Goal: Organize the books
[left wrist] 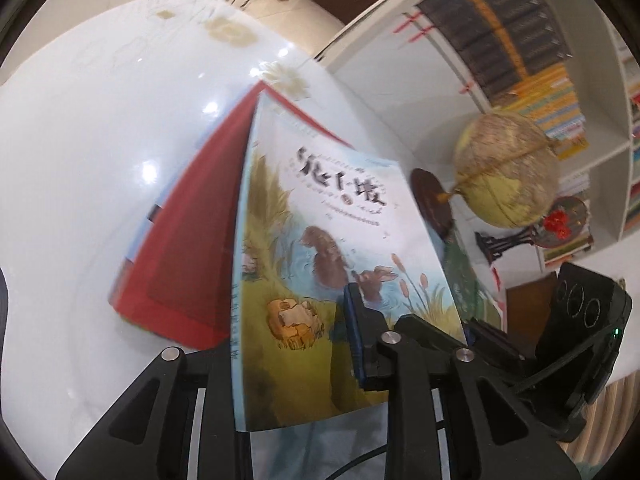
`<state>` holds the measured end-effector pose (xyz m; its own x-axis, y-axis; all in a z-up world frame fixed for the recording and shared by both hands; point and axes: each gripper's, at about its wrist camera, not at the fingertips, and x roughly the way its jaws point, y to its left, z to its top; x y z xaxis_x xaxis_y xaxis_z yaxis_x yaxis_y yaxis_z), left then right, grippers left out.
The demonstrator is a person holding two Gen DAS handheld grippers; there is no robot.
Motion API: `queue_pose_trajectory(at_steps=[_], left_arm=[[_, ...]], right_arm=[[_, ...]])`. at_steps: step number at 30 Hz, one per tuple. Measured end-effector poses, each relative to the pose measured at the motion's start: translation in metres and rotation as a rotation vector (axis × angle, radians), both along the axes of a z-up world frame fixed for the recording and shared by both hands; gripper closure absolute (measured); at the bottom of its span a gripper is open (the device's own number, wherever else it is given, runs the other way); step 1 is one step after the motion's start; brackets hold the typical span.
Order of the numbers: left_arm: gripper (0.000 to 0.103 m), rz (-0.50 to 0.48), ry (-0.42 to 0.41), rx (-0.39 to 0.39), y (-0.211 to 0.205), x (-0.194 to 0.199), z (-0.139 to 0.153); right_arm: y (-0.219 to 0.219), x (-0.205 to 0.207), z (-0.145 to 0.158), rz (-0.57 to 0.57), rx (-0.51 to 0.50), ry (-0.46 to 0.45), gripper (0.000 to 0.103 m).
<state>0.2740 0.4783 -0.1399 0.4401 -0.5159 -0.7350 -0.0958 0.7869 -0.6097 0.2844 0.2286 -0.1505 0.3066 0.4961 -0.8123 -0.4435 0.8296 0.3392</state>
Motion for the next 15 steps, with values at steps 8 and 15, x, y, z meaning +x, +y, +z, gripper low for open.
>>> queue_pose_trajectory(at_steps=[8, 15], left_arm=[[0.075, 0.032, 0.08, 0.076, 0.023, 0.002, -0.008], [0.075, 0.135, 0.084, 0.016, 0.06, -0.004, -0.013]], right_arm=[[0.004, 0.003, -0.033, -0.106, 0.007, 0.056, 0.071], [0.022, 0.003, -0.027, -0.109, -0.05, 0.032, 0.066]])
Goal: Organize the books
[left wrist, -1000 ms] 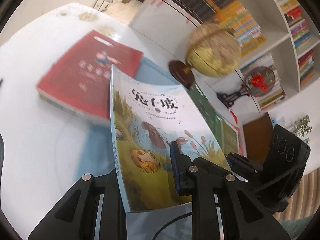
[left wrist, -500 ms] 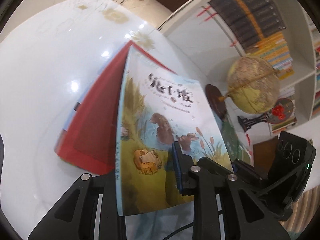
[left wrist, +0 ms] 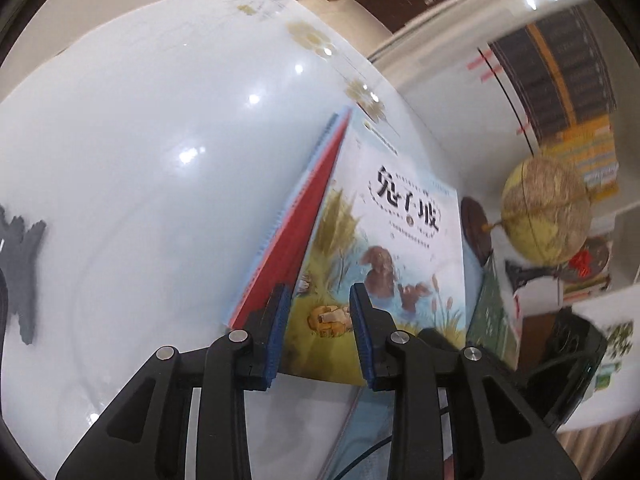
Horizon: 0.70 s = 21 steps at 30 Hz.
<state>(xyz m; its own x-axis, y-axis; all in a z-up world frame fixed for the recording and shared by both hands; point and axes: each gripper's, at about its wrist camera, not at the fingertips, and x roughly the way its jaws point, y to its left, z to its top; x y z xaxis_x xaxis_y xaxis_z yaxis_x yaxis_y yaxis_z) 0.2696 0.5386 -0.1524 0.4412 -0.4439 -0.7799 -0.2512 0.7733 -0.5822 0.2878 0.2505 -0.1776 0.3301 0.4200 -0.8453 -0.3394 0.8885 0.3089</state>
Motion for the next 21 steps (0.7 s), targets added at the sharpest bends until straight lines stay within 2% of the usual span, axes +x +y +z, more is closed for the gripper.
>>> queue_pose_trajectory(at_steps=[4, 8, 11, 13, 17, 21], left_arm=[[0.075, 0.045, -0.009, 0.009, 0.006, -0.008, 0.002], [0.075, 0.071, -0.025, 0.063, 0.008, -0.01, 0.006], [0.075, 0.081, -0.012, 0.116, 0.011, -0.003, 0.001], [0.075, 0.074, 0.0, 0.085, 0.011, 0.0, -0.006], [0.074, 0.078, 0.001, 0.092, 0.008, -0.001, -0.007], [0.074, 0.091, 0.006, 0.056, 0.015, -0.006, -0.008]], right_arm=[[0.001, -0.001, 0.001, -0.023, -0.017, -0.004, 0.064], [-0.002, -0.003, 0.005, -0.059, -0.05, 0.018, 0.064], [-0.005, -0.012, 0.012, -0.065, -0.074, -0.022, 0.064], [0.0, -0.013, 0.012, -0.045, -0.076, -0.017, 0.058], [0.011, -0.013, 0.01, -0.013, -0.07, -0.005, 0.058], [0.017, -0.015, 0.009, 0.006, -0.076, -0.018, 0.056]])
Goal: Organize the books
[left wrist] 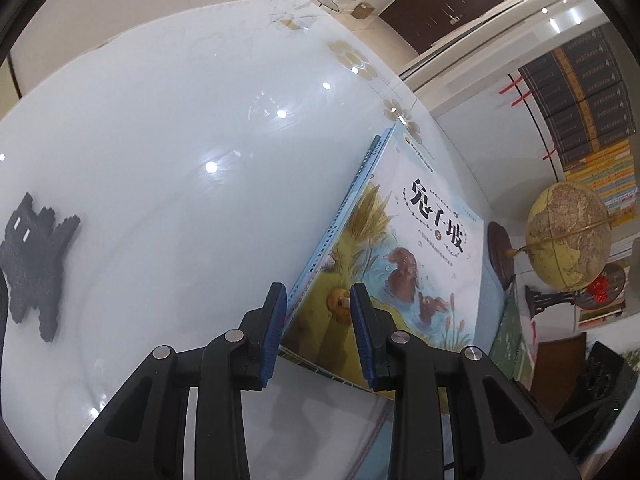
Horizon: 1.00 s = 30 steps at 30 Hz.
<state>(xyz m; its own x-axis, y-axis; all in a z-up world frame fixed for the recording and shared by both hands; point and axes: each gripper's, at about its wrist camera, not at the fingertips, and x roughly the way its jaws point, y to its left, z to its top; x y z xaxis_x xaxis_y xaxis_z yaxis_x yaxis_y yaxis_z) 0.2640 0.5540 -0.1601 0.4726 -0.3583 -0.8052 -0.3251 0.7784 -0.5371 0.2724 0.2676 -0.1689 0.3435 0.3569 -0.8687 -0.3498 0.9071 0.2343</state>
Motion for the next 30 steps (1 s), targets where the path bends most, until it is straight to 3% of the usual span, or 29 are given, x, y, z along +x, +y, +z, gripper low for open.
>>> queue_pose_trajectory(at_steps=[5, 10, 13, 18, 21, 25, 30], left_arm=[[0.074, 0.025, -0.018, 0.027, 0.0, -0.019, 0.008], [0.074, -0.057, -0.058, 0.195, -0.043, -0.042, 0.037], [0.074, -0.162, -0.099, 0.213, -0.099, -0.049, 0.056], [0.074, -0.397, -0.139, 0.12, -0.243, -0.061, 0.078], [0.071, -0.488, -0.132, 0.091, -0.328, -0.072, 0.08], [0.071, -0.525, -0.069, 0.036, -0.428, -0.079, 0.067], [0.07, -0.489, -0.003, 0.018, -0.511, -0.057, 0.044]], right_arm=[[-0.021, -0.01, 0.005, 0.011, 0.013, 0.002, 0.056], [-0.086, -0.044, 0.022, -0.016, -0.029, -0.023, 0.054], [-0.148, -0.069, 0.028, -0.094, -0.064, -0.013, 0.054], [-0.266, -0.108, 0.029, -0.281, -0.089, 0.029, 0.054], [-0.34, -0.129, 0.032, -0.369, -0.068, 0.039, 0.054], [-0.422, -0.149, 0.036, -0.397, -0.052, 0.037, 0.053], [-0.509, -0.161, 0.035, -0.378, -0.047, 0.044, 0.05]])
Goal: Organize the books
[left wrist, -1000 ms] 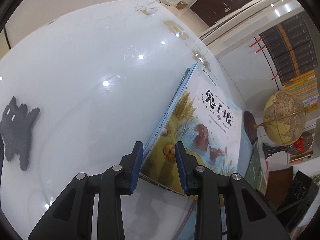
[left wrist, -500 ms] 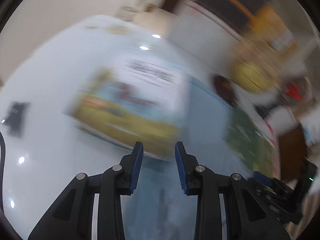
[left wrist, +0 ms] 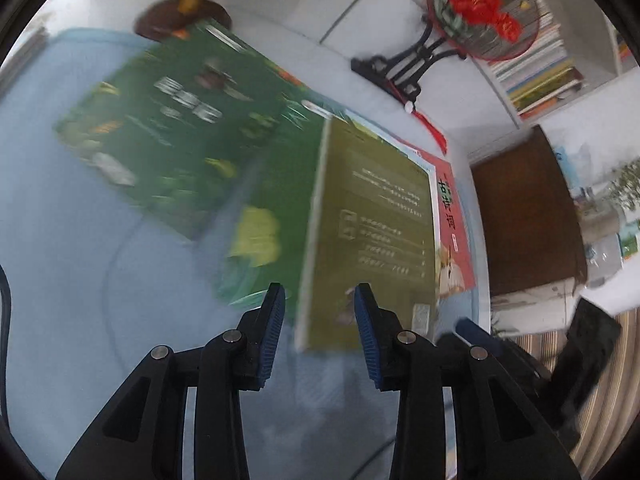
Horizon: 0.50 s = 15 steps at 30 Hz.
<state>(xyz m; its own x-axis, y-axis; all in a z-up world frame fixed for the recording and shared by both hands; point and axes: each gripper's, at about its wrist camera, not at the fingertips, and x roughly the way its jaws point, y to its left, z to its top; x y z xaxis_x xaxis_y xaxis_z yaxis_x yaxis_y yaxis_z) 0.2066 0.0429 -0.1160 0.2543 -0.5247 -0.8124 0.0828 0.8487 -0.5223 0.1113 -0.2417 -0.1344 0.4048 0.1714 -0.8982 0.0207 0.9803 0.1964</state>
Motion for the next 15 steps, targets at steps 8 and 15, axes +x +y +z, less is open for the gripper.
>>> queue_pose_trajectory(at_steps=[8, 15], left_arm=[[0.067, 0.086, 0.006, 0.15, -0.049, 0.013, -0.019], [0.066, 0.098, 0.007, 0.101, -0.043, 0.007, -0.02]], right_arm=[[-0.057, 0.029, -0.018, 0.06, 0.087, 0.026, 0.049], [-0.06, 0.056, -0.044, 0.064, 0.115, 0.049, 0.053]])
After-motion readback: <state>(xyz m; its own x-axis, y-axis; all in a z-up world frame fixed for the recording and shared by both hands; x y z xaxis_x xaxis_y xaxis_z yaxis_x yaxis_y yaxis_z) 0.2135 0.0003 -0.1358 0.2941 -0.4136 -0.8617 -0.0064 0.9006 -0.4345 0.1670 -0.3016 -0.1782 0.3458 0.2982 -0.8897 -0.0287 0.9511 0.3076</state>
